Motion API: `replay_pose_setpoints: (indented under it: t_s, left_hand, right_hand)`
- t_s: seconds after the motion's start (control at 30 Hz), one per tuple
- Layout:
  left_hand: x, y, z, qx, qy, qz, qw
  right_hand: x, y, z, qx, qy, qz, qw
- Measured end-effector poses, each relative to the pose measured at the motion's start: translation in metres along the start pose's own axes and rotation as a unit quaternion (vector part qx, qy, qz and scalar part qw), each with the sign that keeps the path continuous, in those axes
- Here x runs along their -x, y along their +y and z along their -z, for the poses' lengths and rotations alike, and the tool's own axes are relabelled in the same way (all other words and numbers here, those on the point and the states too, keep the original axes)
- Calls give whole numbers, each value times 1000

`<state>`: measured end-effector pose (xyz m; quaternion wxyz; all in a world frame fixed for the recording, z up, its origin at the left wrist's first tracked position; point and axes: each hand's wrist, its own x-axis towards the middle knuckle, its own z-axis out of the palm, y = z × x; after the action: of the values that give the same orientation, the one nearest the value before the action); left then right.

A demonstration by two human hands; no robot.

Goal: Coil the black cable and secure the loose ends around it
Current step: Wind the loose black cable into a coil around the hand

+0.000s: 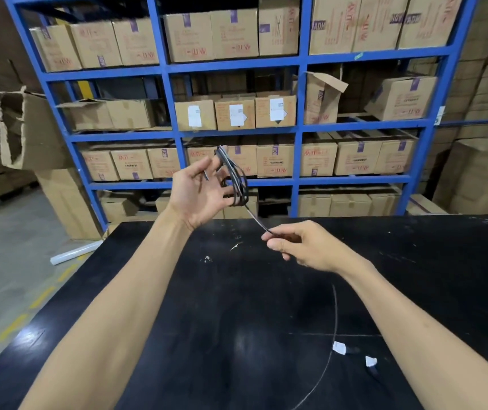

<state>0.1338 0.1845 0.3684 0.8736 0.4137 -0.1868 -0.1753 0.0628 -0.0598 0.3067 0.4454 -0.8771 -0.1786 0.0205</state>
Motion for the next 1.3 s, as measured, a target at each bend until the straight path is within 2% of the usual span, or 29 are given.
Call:
replay_pose_setpoints:
  t_s: [0.1, 0.23, 0.3, 0.43, 0.53, 0.6, 0.7, 0.8, 0.87, 0.97, 1.1, 1.23, 1.3]
  left_hand:
    - [-1, -5, 22, -54, 52, 14, 997]
    - [2, -27, 38, -112, 96, 107, 983]
    - [4, -41, 34, -166, 73, 174, 968]
    - [11, -58, 22, -282, 5, 292, 914]
    - [21, -56, 16, -242, -86, 345, 903]
    - [28, -51, 9, -189, -151, 346, 906]
    - [35, -42, -7, -104, -220, 302, 922]
    - [33, -30, -16, -65, -234, 237, 941]
    - [31, -21, -20, -42, -210, 186, 959]
    - [21, -9, -13, -3, -121, 97, 988]
    - [7, 4, 10, -21, 0, 19, 1000]
    - [8, -7, 34, -136, 100, 33, 985]
    - [9, -19, 47, -173, 130, 68, 974]
  right_hand:
    - [4, -20, 19, 95, 8, 3, 995]
    - [2, -53, 49, 153, 21, 32, 988]
    - [-3, -68, 60, 173, 10, 46, 984]
    - [-21, -81, 77, 193, 22, 81, 977]
    - [-29, -80, 87, 135, 73, 89, 984]
    - [-35, -70, 87, 68, 97, 77, 990]
    - [-43, -45, 74, 2, 97, 49, 994]
    - [-46, -17, 48, -38, 95, 17, 995]
    - [-43, -6, 24, -54, 91, 4, 994]
    - [-32, 3, -7, -74, 51, -17, 996]
    - [-17, 3, -21, -10, -2, -16, 1000]
    - [-12, -20, -9, 59, -20, 0, 998]
    - [-12, -34, 3, 66, 7, 20, 998]
